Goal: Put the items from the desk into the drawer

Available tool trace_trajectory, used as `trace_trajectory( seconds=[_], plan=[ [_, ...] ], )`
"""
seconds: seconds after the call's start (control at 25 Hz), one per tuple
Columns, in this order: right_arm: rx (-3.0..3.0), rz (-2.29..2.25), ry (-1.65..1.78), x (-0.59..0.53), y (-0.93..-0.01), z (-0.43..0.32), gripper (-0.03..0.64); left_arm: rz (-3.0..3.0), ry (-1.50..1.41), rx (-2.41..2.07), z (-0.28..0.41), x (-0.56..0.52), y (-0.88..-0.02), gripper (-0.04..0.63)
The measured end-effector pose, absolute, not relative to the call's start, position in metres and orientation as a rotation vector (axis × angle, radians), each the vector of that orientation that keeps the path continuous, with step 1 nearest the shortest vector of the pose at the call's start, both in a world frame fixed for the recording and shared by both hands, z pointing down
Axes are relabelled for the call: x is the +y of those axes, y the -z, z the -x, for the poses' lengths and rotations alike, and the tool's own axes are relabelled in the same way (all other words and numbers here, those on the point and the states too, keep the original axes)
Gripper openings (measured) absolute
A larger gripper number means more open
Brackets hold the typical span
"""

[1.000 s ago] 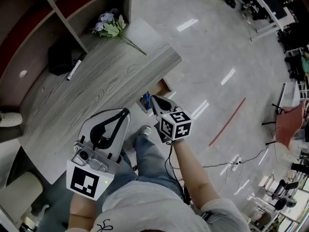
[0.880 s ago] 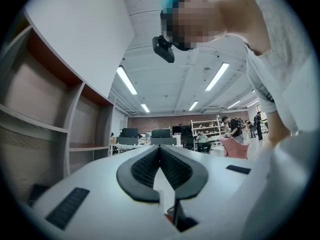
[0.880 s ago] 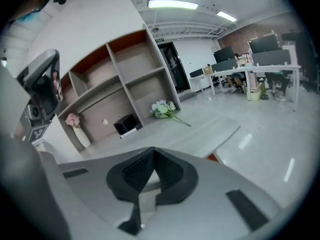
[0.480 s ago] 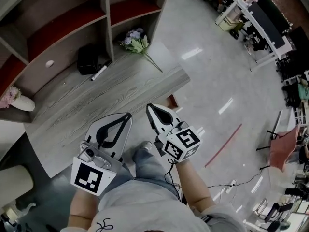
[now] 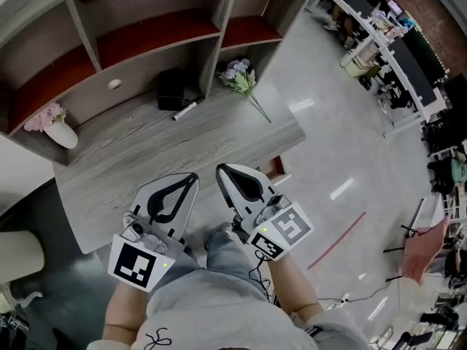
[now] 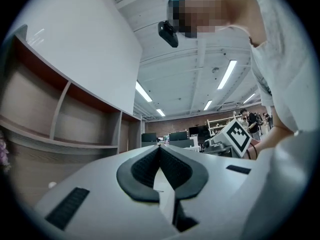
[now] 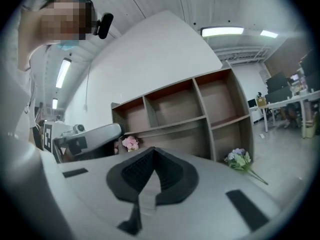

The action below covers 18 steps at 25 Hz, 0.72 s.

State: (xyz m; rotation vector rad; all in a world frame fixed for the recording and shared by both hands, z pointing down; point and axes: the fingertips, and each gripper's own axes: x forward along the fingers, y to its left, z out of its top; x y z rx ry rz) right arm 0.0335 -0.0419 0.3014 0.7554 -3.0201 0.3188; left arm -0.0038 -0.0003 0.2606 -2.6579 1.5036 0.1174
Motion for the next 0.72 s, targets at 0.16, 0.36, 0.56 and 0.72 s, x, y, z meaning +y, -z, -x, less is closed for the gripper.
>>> trace_trajectory(
  seconds=[0.16, 0.36, 0.56, 0.72],
  plan=[
    [-3.075, -0.679, -0.270, -0.022, -0.285, -0.004, 0.008, 2.626, -0.114, 1.543, 0.030, 0.016, -0.260, 0.009],
    [-3.142, -0.592, -0.229, 0.007, -0.265, 0.033, 0.008, 2.587, -0.095, 1.569, 0.063, 0.042, -0.256, 0.009],
    [-3.190, -0.506, -0.196, 0.042, -0.250, 0.070, 0.008, 2.536, -0.090, 1.609, 0.098, 0.075, -0.249, 0.009],
    [-3.208, -0.464, -0.171, 0.060, -0.243, 0.096, 0.008, 2.507, -0.099, 1.643, 0.123, 0.095, -0.248, 0.009]
  ],
)
